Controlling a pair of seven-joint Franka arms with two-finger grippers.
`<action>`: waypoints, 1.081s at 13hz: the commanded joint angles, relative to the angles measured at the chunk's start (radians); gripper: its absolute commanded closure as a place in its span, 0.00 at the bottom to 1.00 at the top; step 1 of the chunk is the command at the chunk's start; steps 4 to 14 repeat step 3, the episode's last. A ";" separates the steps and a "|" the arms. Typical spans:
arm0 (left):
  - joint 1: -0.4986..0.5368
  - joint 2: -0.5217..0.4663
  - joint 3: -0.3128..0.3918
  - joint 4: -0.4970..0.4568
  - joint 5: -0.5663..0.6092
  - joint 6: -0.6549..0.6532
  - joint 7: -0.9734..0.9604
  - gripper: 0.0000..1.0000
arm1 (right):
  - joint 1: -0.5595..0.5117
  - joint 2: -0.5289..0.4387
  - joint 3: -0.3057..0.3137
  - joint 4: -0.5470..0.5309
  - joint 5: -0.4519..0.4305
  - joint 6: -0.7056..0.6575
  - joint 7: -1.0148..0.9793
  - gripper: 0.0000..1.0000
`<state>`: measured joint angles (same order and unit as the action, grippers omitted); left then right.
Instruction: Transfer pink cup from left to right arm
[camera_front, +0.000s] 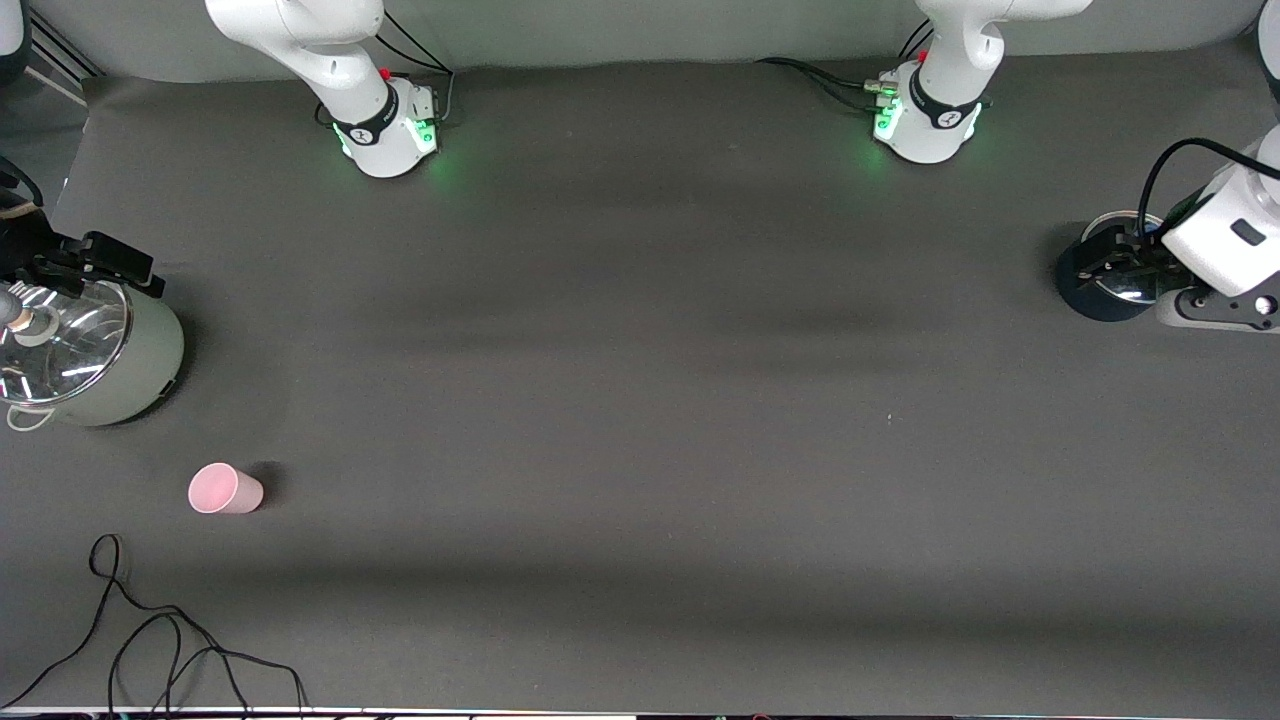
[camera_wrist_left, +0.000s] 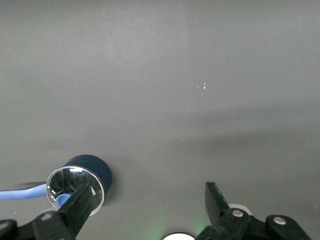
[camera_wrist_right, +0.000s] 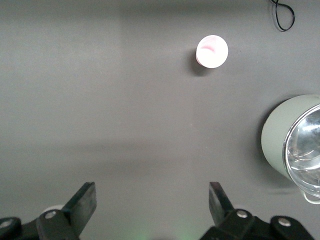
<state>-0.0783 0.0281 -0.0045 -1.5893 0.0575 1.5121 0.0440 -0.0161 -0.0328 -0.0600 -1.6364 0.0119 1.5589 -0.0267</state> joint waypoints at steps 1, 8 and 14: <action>-0.018 -0.007 0.003 -0.004 0.001 0.008 0.010 0.00 | 0.002 0.002 0.002 0.015 -0.018 -0.016 0.024 0.00; -0.008 -0.020 0.003 -0.037 0.007 0.016 0.011 0.00 | 0.002 0.002 0.002 0.015 -0.018 -0.016 0.022 0.00; -0.008 -0.020 0.003 -0.037 0.007 0.016 0.011 0.00 | 0.002 0.002 0.002 0.015 -0.018 -0.016 0.022 0.00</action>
